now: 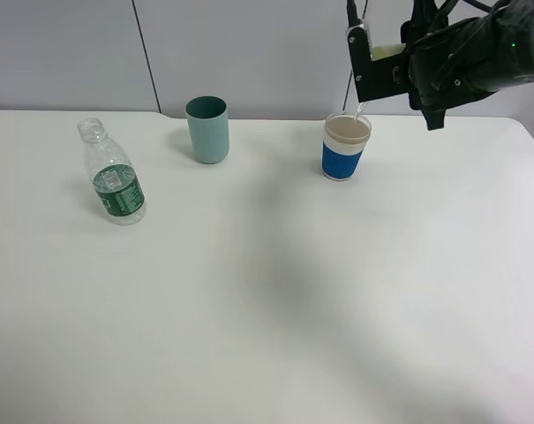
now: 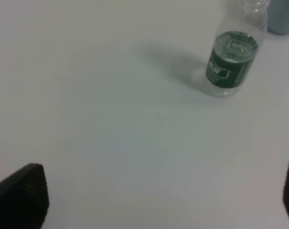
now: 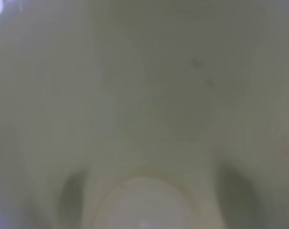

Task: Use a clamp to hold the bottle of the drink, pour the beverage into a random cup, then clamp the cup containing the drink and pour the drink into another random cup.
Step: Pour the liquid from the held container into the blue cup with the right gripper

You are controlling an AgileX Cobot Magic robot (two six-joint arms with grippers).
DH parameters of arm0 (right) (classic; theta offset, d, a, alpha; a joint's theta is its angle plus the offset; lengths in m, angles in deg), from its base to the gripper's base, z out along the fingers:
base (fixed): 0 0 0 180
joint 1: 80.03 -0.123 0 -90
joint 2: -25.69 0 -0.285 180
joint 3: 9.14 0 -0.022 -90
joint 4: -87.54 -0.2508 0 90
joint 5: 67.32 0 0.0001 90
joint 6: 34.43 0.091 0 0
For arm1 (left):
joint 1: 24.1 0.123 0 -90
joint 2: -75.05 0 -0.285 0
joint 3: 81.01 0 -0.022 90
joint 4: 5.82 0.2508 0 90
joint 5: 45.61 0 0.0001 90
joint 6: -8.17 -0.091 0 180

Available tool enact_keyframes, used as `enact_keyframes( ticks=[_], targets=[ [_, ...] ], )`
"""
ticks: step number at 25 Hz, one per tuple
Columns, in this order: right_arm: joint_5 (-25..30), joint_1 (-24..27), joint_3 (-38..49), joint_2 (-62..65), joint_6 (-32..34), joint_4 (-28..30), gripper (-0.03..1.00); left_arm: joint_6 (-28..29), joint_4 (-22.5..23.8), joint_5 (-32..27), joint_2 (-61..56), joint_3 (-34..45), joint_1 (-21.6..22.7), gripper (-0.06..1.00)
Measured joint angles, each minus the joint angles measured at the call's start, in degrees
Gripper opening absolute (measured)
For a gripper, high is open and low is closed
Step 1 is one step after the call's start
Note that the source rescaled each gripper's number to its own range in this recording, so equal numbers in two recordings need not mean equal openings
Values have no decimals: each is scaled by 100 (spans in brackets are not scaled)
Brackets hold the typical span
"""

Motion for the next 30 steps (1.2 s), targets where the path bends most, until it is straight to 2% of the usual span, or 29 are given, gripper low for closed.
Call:
enact_keyframes(
  ticks=[23,27,30],
  targets=[
    [0,0,0,0,-1024,23,3,0,-5,0,0,0,0,100],
    [0,0,0,0,-958,23,3,0,-5,0,0,0,0,100],
    [-12,0,0,0,-447,23,3,0,-5,0,0,0,0,100]
  ],
)
